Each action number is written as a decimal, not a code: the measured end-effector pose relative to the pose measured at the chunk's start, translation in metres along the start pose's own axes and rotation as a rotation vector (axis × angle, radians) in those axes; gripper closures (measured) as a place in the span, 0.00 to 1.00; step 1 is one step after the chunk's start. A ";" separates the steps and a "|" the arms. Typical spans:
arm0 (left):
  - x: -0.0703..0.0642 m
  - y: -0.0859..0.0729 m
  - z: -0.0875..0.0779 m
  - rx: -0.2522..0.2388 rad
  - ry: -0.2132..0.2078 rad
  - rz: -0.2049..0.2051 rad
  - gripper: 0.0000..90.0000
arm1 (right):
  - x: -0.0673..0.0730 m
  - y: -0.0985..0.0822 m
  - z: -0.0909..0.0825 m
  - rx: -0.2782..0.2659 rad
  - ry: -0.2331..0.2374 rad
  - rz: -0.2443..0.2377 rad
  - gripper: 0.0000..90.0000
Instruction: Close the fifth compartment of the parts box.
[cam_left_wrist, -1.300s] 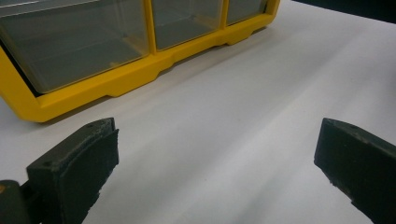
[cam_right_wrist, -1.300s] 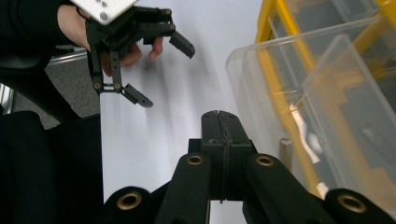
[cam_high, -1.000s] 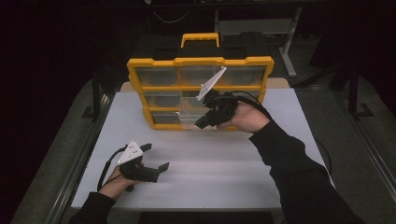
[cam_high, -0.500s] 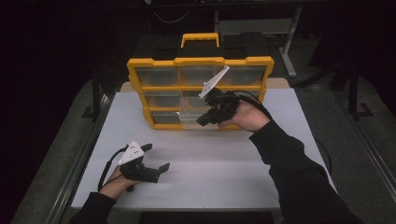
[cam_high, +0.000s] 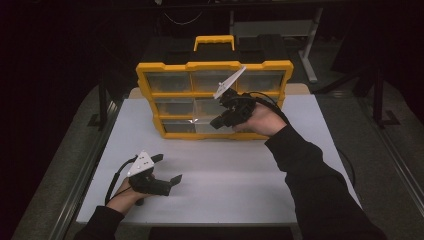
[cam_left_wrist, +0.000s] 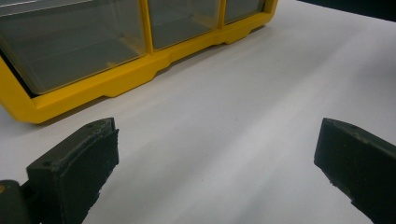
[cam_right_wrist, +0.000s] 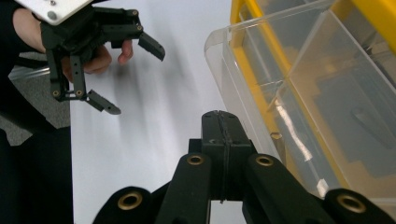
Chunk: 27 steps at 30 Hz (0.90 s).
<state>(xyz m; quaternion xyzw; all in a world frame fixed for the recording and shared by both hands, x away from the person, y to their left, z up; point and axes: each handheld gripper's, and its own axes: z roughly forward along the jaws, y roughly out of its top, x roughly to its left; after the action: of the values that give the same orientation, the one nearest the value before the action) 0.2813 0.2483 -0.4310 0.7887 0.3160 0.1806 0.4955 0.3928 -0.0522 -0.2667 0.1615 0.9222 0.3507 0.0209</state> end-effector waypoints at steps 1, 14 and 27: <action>0.000 0.000 0.000 0.000 0.000 -0.001 0.00 | -0.001 0.000 0.000 -0.002 -0.003 0.003 0.99; 0.001 0.000 0.000 -0.001 -0.001 -0.002 0.00 | -0.019 0.004 0.002 -0.019 -0.047 0.044 0.99; 0.000 0.000 0.000 0.000 -0.001 0.002 0.00 | -0.031 0.008 0.004 -0.027 -0.088 0.062 0.99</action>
<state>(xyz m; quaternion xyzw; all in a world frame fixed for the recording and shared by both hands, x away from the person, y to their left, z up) 0.2813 0.2486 -0.4310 0.7891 0.3149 0.1805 0.4955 0.4246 -0.0536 -0.2666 0.2048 0.9102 0.3562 0.0528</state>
